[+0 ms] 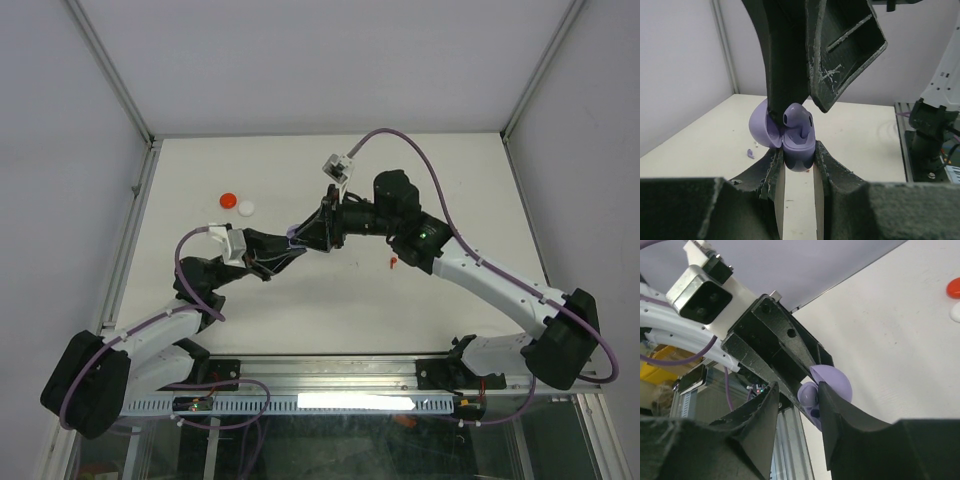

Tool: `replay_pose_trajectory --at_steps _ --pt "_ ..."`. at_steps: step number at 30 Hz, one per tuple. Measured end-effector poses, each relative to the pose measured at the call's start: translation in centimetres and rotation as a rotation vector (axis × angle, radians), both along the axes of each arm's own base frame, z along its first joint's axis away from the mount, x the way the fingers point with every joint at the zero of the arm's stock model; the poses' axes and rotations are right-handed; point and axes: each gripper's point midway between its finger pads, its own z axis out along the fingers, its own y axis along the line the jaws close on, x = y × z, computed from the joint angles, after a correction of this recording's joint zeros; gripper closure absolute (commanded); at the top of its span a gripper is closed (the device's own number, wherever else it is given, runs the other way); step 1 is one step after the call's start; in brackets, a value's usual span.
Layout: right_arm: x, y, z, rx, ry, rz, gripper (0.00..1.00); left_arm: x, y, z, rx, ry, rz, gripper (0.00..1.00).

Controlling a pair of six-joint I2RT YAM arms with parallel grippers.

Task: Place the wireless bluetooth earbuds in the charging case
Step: Place the earbud in the charging case.

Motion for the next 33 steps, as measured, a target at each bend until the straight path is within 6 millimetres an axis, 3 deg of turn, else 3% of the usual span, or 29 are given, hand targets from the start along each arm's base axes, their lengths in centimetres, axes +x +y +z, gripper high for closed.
replay_pose_trajectory --at_steps 12,33 --pt "-2.8 1.1 -0.2 0.002 -0.032 0.177 0.54 -2.0 -1.0 -0.5 0.032 0.016 -0.141 1.0" --pt "-1.2 -1.1 1.8 -0.043 -0.153 0.029 0.4 -1.3 0.0 0.2 -0.021 0.039 -0.046 1.0"
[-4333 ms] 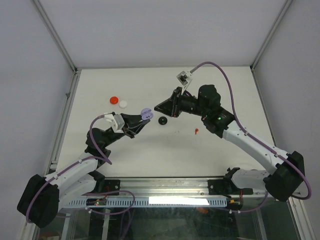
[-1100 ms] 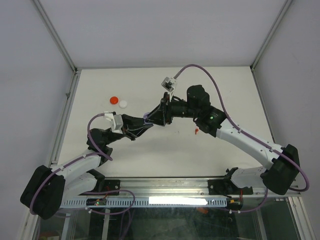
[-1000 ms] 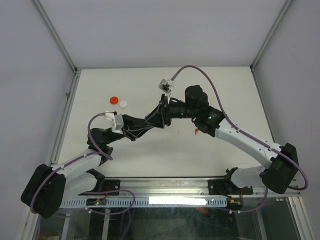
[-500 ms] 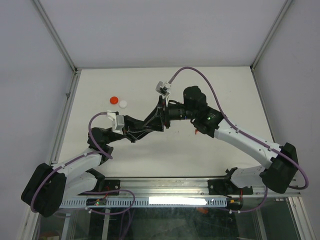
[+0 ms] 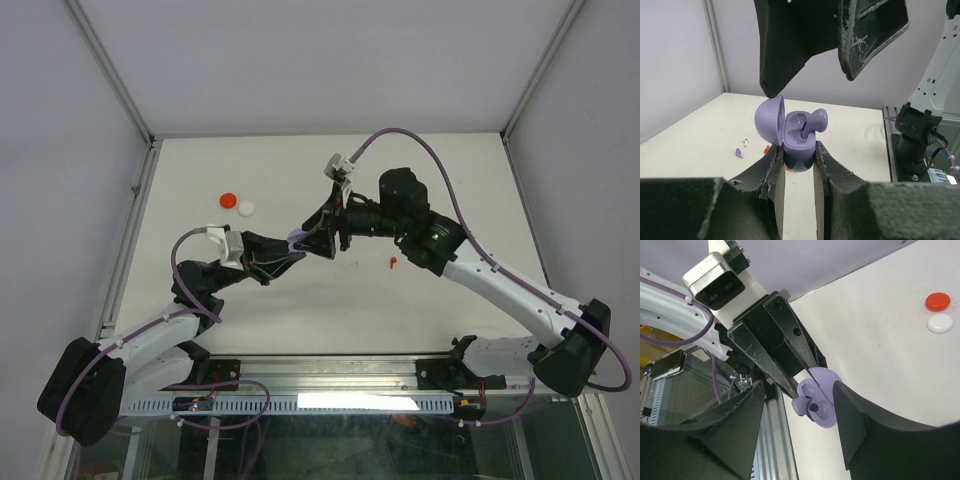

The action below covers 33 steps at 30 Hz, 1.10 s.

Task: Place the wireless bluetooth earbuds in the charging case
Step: Place the earbud in the charging case.

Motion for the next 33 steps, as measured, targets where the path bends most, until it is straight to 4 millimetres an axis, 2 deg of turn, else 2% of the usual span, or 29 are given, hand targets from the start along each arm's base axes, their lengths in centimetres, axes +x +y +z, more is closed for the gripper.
replay_pose_trajectory --at_steps 19,33 --pt "-0.8 -0.7 -2.1 -0.102 0.066 0.019 0.4 1.5 0.2 -0.5 0.003 0.066 0.066 1.0" --pt "-2.3 -0.3 -2.4 -0.094 0.096 0.12 0.43 1.8 0.0 -1.0 0.011 0.086 0.064 1.0"
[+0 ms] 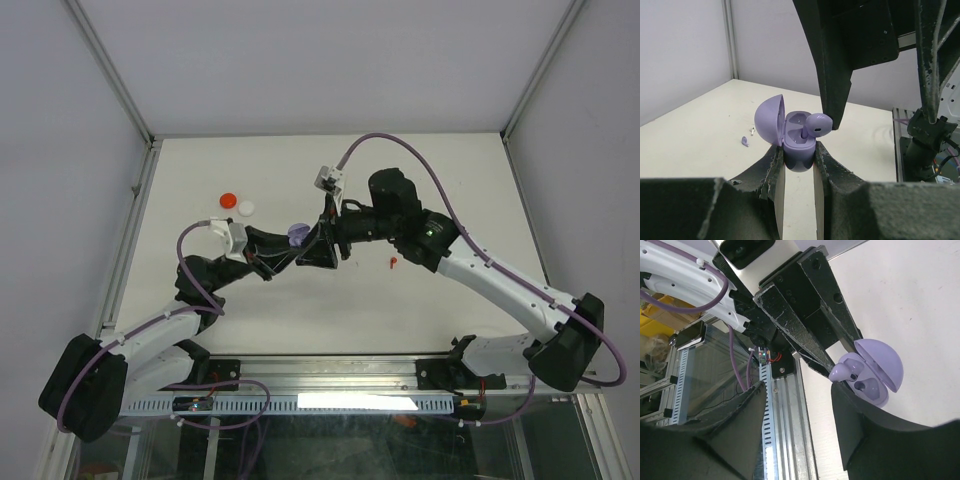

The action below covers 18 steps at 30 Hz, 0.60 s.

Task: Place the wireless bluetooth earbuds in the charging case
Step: Place the earbud in the charging case.

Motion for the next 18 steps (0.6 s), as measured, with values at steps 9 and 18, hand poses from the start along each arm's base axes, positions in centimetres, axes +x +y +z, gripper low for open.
replay_pose_trajectory --at_steps 9,18 --pt "0.8 0.8 -0.2 -0.008 0.003 -0.028 0.43 0.2 -0.2 0.2 0.008 0.005 -0.004 1.0" --pt "1.2 1.5 0.2 0.003 0.009 -0.045 0.42 0.2 -0.6 -0.9 0.062 0.022 -0.01 1.0"
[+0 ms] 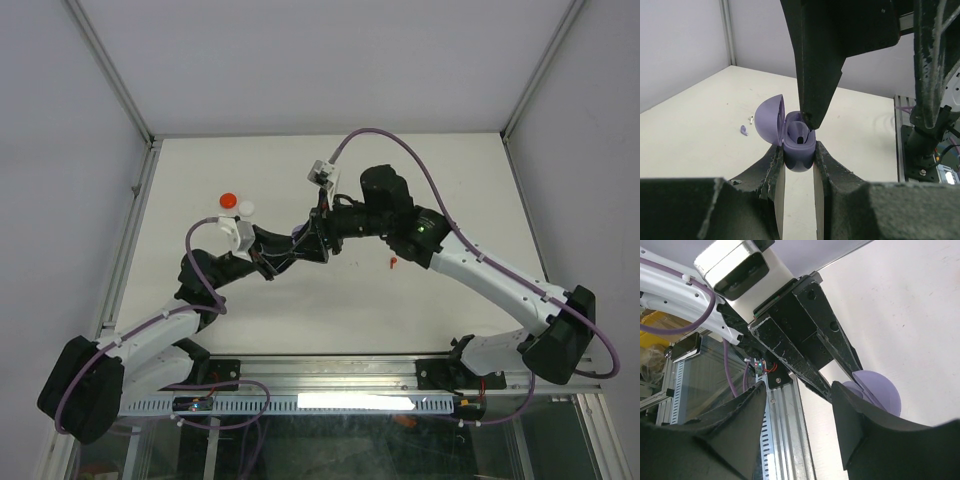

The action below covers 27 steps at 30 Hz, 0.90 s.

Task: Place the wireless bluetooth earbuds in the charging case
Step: Place the earbud in the charging case.

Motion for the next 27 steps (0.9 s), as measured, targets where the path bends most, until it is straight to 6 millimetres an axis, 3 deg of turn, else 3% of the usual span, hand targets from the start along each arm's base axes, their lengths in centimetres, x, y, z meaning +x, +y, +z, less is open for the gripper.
replay_pose_trajectory --at_steps 6,9,12,17,21,27 --pt "0.3 -0.2 0.2 -0.011 -0.029 -0.021 0.4 0.7 0.7 0.4 -0.005 -0.001 0.065 1.0" --pt "1.6 -1.0 -0.1 -0.052 -0.064 -0.087 0.39 1.3 1.3 0.4 -0.007 0.013 0.122 1.0" --pt "3.8 -2.3 -0.8 -0.102 -0.09 -0.182 0.4 1.8 1.8 0.2 -0.006 0.03 0.168 1.0" --pt "9.2 -6.1 -2.8 -0.212 -0.108 -0.407 0.39 2.5 2.6 -1.5 0.013 0.09 0.234 1.0" --pt "13.8 -9.2 -5.4 -0.31 -0.094 -0.576 0.4 2.9 2.9 -2.6 0.03 0.142 0.262 1.0" --pt "19.7 -14.5 -12.6 -0.514 -0.012 -0.798 0.42 3.3 3.1 -3.7 0.048 0.195 0.285 1.0"
